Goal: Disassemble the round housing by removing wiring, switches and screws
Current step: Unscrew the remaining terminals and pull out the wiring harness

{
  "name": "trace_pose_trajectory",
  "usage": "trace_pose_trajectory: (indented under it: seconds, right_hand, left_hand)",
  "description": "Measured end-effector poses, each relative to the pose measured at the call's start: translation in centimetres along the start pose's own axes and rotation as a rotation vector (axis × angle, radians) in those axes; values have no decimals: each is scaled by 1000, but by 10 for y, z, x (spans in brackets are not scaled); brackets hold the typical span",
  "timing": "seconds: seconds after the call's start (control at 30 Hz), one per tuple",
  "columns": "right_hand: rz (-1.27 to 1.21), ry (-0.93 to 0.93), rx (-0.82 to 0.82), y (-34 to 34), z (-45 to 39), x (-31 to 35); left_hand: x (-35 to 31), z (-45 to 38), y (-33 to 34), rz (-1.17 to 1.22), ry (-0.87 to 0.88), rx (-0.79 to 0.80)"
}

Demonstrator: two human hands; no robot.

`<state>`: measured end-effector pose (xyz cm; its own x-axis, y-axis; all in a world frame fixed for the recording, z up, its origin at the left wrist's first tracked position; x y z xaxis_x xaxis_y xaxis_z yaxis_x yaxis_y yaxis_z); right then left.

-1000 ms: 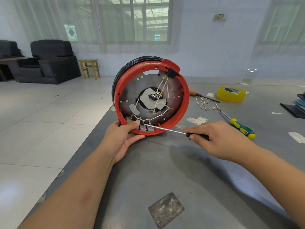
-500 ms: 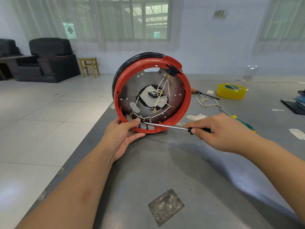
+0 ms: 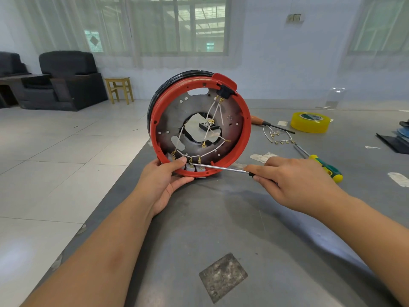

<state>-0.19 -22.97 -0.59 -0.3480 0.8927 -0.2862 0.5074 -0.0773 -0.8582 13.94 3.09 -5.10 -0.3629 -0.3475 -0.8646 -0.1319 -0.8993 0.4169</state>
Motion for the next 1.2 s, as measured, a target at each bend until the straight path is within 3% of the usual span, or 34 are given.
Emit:
trace_pose_trajectory:
  seconds: [0.3,0.63,1.2]
  right_hand:
    - [74,-57,-105,-2,2,7]
    - [-27,5,-111,8,3,6]
    - [104,-53,-158,1,4,14]
  left_hand:
    - [0,0,-1,4,-17,0]
    - [2,2,-2,-22,42,31]
    - [0,4,2,6,29,-12]
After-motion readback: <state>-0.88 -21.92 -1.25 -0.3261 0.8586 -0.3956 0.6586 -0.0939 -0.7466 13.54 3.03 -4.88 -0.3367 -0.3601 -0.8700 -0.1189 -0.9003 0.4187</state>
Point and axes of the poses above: each hand's wrist, its own z-axis away from the middle knuckle, its own y-axis out of the palm, x = y × z, the point moved 1 cm from there along -z, towards the middle knuckle, and after that the axes turned 9 degrees about -y, right-handed, at the moved point
